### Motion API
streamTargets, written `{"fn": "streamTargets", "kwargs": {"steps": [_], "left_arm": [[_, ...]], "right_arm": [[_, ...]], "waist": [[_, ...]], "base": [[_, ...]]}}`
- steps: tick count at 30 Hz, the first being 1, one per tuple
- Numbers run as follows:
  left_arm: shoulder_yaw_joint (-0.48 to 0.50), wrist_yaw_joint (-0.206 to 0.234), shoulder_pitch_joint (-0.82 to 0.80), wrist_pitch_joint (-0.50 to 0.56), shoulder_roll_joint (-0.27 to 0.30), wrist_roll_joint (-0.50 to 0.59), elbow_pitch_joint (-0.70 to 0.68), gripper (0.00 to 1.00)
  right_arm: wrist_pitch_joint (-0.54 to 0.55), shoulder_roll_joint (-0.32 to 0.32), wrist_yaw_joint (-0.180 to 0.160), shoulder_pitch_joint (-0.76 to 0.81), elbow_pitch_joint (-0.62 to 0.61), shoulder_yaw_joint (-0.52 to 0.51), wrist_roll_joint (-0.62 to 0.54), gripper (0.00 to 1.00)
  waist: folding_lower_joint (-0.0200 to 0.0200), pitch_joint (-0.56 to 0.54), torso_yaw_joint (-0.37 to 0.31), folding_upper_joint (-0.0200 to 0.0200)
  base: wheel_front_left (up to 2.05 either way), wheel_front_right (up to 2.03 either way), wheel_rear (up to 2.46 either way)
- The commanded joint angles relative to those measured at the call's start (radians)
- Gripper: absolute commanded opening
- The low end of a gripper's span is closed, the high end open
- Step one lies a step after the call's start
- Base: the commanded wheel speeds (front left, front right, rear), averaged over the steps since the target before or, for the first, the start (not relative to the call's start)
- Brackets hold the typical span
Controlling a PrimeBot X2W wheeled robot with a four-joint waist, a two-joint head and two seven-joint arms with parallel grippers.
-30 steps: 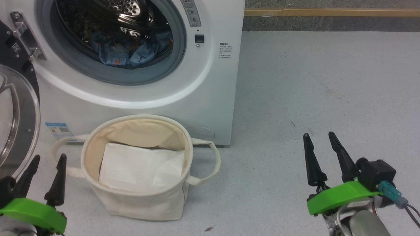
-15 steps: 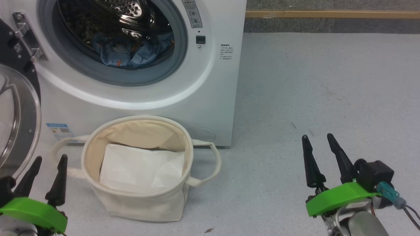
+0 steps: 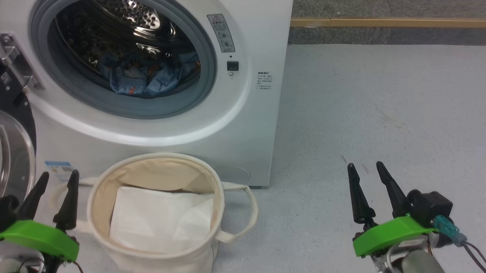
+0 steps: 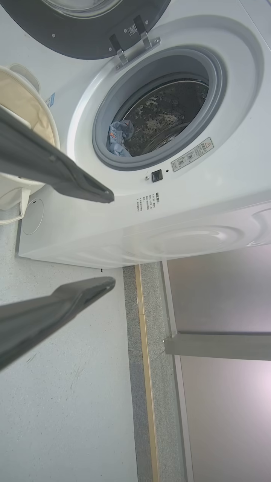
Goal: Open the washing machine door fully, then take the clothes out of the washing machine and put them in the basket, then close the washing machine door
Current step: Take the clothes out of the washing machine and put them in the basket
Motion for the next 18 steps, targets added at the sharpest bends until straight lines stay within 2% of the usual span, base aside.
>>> {"fn": "streamTargets", "kwargs": {"steps": [1, 6, 18], "left_arm": [[0.041, 0.005, -0.055, -0.012, 0.049, 0.005, -0.026, 1.00], [0.034, 0.010, -0.064, -0.018, 0.042, 0.008, -0.016, 1.00], [0.023, 0.024, -0.075, -0.050, 0.035, 0.037, -0.002, 1.00]], "right_arm": [[-0.012, 0.004, 0.001, -0.030, -0.034, 0.024, 0.003, 1.00], [-0.012, 0.004, 0.001, -0.032, -0.035, 0.025, 0.002, 1.00], [-0.012, 0.004, 0.001, -0.037, -0.035, 0.024, 0.003, 1.00]], "waist": [[0.0000, 0.001, 0.000, -0.0001], [0.0000, 0.004, 0.001, -0.0001], [0.0000, 0.015, 0.004, -0.0001]], "base": [[0.88, -0.88, 0.00], [0.47, -0.47, 0.00], [0.00, 0.00, 0.00]]}}
